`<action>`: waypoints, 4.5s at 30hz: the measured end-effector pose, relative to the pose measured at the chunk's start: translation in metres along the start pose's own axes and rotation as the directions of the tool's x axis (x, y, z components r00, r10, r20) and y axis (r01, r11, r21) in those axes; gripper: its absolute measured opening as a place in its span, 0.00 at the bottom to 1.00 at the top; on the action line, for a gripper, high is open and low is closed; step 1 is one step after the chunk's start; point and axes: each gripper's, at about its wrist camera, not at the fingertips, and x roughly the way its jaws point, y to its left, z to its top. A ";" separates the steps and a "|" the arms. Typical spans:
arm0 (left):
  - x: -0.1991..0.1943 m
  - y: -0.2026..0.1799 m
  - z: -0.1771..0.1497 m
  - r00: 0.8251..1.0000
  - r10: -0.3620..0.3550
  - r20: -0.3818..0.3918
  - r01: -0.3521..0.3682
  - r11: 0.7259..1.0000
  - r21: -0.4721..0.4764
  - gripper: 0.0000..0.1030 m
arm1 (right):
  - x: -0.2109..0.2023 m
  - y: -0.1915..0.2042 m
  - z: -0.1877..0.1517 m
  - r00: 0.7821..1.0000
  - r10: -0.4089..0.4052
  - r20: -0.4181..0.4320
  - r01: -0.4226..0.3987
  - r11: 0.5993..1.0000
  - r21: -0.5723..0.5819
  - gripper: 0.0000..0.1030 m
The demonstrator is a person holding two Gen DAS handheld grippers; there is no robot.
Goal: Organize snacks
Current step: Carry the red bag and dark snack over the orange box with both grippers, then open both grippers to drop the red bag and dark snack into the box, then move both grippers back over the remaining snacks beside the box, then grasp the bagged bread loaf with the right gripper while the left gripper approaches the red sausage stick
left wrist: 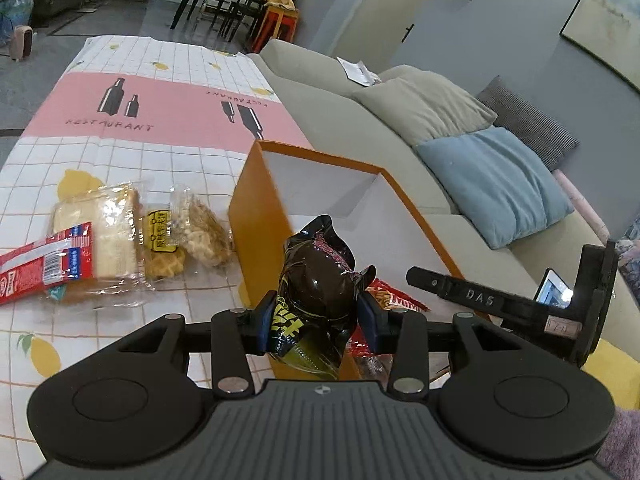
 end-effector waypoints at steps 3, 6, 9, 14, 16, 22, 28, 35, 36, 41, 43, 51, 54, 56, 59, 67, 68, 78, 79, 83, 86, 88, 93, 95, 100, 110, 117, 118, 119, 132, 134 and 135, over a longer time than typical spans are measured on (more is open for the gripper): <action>0.006 -0.007 0.008 0.996 -0.088 -0.014 0.087 0.995 -0.048 0.46 | 0.003 -0.006 0.001 1.000 -0.014 -0.009 0.014 1.000 0.009 0.71; 0.014 -0.023 0.013 0.999 -0.045 -0.010 0.045 0.999 -0.006 0.46 | 0.003 -0.009 0.001 1.000 -0.007 -0.015 0.007 0.999 0.032 0.71; 0.029 -0.031 0.018 0.999 -0.010 -0.032 0.009 1.000 -0.024 0.46 | 0.003 -0.010 0.002 1.000 0.001 -0.007 -0.001 1.000 0.022 0.71; 0.054 -0.045 0.018 0.989 0.113 -0.093 -0.108 0.993 0.050 0.46 | 0.006 -0.012 0.000 1.000 0.000 -0.012 0.001 1.000 0.017 0.71; 0.063 -0.048 0.018 0.984 0.144 -0.101 -0.139 0.989 0.056 0.46 | 0.008 -0.014 0.000 1.000 0.011 0.004 -0.011 1.000 0.021 0.71; 0.074 -0.055 0.012 0.977 0.184 -0.110 -0.178 0.982 0.060 0.55 | 0.008 -0.010 -0.001 1.000 0.001 0.005 -0.001 1.000 -0.007 0.71; 0.053 -0.067 0.008 0.970 0.240 0.031 -0.242 0.965 0.102 0.85 | 0.006 -0.012 -0.002 1.000 0.011 0.006 -0.011 1.000 0.006 0.71; 0.031 -0.070 0.017 0.965 0.257 0.059 -0.262 0.958 0.113 0.85 | 0.006 -0.011 -0.001 1.000 0.008 0.015 -0.008 1.000 0.018 0.71; 0.027 -0.069 0.018 0.963 0.262 0.062 -0.268 0.957 0.115 0.85 | 0.004 -0.011 -0.001 0.999 0.009 0.032 -0.010 0.999 0.030 0.71; 0.016 -0.061 0.024 0.968 0.245 0.054 -0.250 0.958 0.139 0.85 | -0.006 -0.016 0.001 0.995 0.035 0.091 -0.043 0.995 0.091 0.71; 0.007 -0.057 0.024 0.971 0.226 0.076 -0.234 0.964 0.127 0.85 | -0.009 -0.012 0.001 0.995 0.013 0.100 -0.021 0.996 0.081 0.71; -0.018 -0.045 0.022 0.954 0.272 0.124 -0.289 0.946 0.148 0.85 | -0.023 0.007 -0.003 0.980 0.023 0.198 -0.026 1.000 0.016 0.71; -0.021 -0.032 0.019 0.946 0.303 0.116 -0.317 0.937 0.143 0.85 | -0.035 0.017 -0.004 0.964 0.057 0.259 -0.053 0.998 -0.023 0.71; -0.022 -0.021 0.018 0.943 0.319 0.096 -0.329 0.935 0.130 0.85 | -0.040 0.026 -0.006 0.956 0.081 0.281 -0.066 0.996 -0.060 0.71; -0.023 -0.003 0.016 0.941 0.331 0.072 -0.337 0.937 0.088 0.85 | -0.043 0.040 -0.011 0.948 0.119 0.295 -0.083 0.988 -0.131 0.71; -0.023 0.020 0.013 0.895 0.435 0.095 -0.442 0.893 0.084 0.83 | -0.031 0.063 -0.027 0.946 0.203 0.251 -0.157 0.969 -0.190 0.71; -0.022 0.022 0.012 0.890 0.444 0.105 -0.453 0.887 0.087 0.83 | -0.031 0.066 -0.028 0.946 0.201 0.255 -0.154 0.969 -0.193 0.71; -0.033 0.066 0.020 0.878 0.474 0.063 -0.477 0.878 0.034 0.81 | -0.045 0.102 -0.048 0.935 0.232 0.267 -0.138 0.935 -0.328 0.71; -0.037 0.072 0.021 0.876 0.477 0.063 -0.479 0.877 0.021 0.81 | -0.044 0.106 -0.051 0.936 0.230 0.268 -0.126 0.926 -0.357 0.71; -0.047 0.092 0.023 0.848 0.526 0.062 -0.526 0.850 -0.021 0.81 | -0.037 0.123 -0.055 0.942 0.205 0.265 -0.081 0.907 -0.414 0.70; -0.051 0.105 0.024 0.822 0.567 0.060 -0.566 0.824 -0.034 0.81 | -0.039 0.140 -0.057 0.932 0.226 0.285 -0.087 0.899 -0.428 0.70; -0.053 0.114 0.026 0.812 0.581 0.047 -0.580 0.813 -0.048 0.81 | -0.040 0.156 -0.060 0.931 0.235 0.279 -0.081 0.878 -0.471 0.70; -0.056 0.136 0.030 0.824 0.567 0.011 -0.563 0.820 -0.105 0.81 | -0.027 0.196 -0.075 0.950 0.238 0.201 -0.101 0.847 -0.522 0.70; -0.053 0.144 0.030 0.821 0.571 -0.012 -0.569 0.815 -0.109 0.81 | -0.017 0.205 -0.076 0.947 0.293 0.130 -0.201 0.859 -0.472 0.69; -0.044 0.162 0.027 0.785 0.614 -0.082 -0.619 0.778 -0.102 0.81 | 0.019 0.224 -0.075 0.966 0.257 0.002 -0.239 0.903 -0.357 0.58; -0.032 0.157 0.024 0.822 0.567 -0.055 -0.554 0.818 0.154 0.82 | 0.085 0.201 -0.066 0.941 0.326 -0.088 -0.305 0.932 0.194 0.59; -0.017 0.144 0.009 0.793 0.604 -0.081 -0.549 0.766 0.335 0.82 | 0.108 0.189 -0.076 0.932 0.358 -0.062 -0.292 0.840 0.458 0.57; -0.015 0.143 0.008 0.791 0.606 -0.080 -0.549 0.762 0.343 0.82 | 0.110 0.187 -0.079 0.932 0.359 -0.059 -0.287 0.826 0.486 0.56; -0.014 0.143 0.006 0.791 0.606 -0.083 -0.547 0.761 0.350 0.82 | 0.113 0.187 -0.080 0.932 0.358 -0.061 -0.279 0.812 0.512 0.54; 0.003 0.152 0.001 0.794 0.586 -0.159 -0.499 0.779 0.379 0.82 | 0.107 0.184 -0.095 0.923 0.380 0.052 -0.347 0.770 0.534 0.24; 0.005 0.152 0.001 0.784 0.601 -0.154 -0.514 0.768 0.382 0.82 | 0.099 0.184 -0.094 0.931 0.360 0.063 -0.343 0.801 0.490 0.24; 0.007 0.152 0.001 0.781 0.607 -0.148 -0.520 0.762 0.386 0.82 | 0.098 0.183 -0.094 0.934 0.354 0.060 -0.338 0.811 0.478 0.24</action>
